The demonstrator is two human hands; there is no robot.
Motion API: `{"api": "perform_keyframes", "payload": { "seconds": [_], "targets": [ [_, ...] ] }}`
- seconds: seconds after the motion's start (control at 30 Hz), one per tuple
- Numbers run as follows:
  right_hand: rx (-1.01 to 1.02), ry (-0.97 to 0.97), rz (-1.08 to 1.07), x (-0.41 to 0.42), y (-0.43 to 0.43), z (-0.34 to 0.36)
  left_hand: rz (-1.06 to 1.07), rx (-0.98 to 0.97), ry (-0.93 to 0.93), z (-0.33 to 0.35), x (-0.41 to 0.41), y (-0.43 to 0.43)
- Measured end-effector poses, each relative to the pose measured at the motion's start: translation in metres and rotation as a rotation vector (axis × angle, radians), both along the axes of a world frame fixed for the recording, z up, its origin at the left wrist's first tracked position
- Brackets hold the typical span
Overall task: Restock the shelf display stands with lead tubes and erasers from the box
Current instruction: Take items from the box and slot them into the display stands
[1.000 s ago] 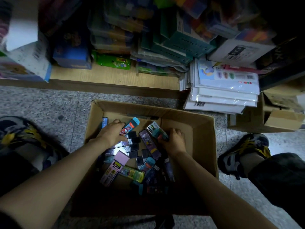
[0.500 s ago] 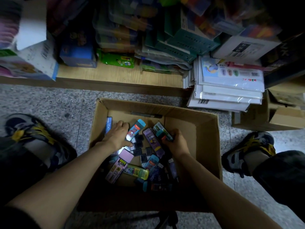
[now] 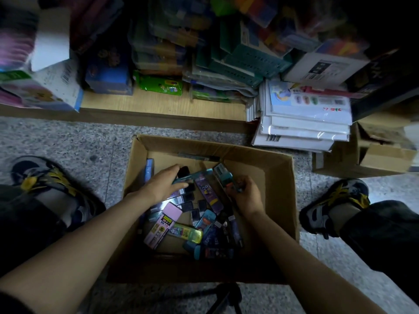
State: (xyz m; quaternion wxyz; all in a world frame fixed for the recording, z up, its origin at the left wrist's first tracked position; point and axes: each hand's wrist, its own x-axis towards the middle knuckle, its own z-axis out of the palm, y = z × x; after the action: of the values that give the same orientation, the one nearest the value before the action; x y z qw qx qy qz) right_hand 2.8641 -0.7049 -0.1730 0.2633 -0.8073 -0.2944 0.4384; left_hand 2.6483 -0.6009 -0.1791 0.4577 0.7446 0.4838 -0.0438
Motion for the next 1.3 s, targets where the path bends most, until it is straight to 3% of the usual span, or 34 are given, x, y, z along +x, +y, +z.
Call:
{"api": "perform_keyframes", "payload": {
  "seconds": [0.23, 0.4, 0.57, 0.93, 1.3],
  "targets": [
    [0.176, 0.214, -0.200, 0.005, -0.005, 0.045, 0.471, -0.282, -0.284, 0.045, 0.032, -0.032],
    [0.340, 0.518, -0.267, -0.008, -0.013, 0.087, 0.634, -0.235, -0.393, 0.072, 0.051, -0.065],
    [0.374, 0.672, -0.267, -0.022, -0.019, 0.132, 0.801, -0.389, -0.629, 0.115, 0.063, -0.084],
    [0.458, 0.630, -0.108, -0.039, -0.031, 0.227, 0.747, -0.212, -0.904, 0.217, 0.072, -0.104],
    [0.658, 0.419, 0.067, 0.004, 0.000, 0.336, 0.580, 0.030, -0.997, 0.309, 0.053, -0.057]
  ]
}}
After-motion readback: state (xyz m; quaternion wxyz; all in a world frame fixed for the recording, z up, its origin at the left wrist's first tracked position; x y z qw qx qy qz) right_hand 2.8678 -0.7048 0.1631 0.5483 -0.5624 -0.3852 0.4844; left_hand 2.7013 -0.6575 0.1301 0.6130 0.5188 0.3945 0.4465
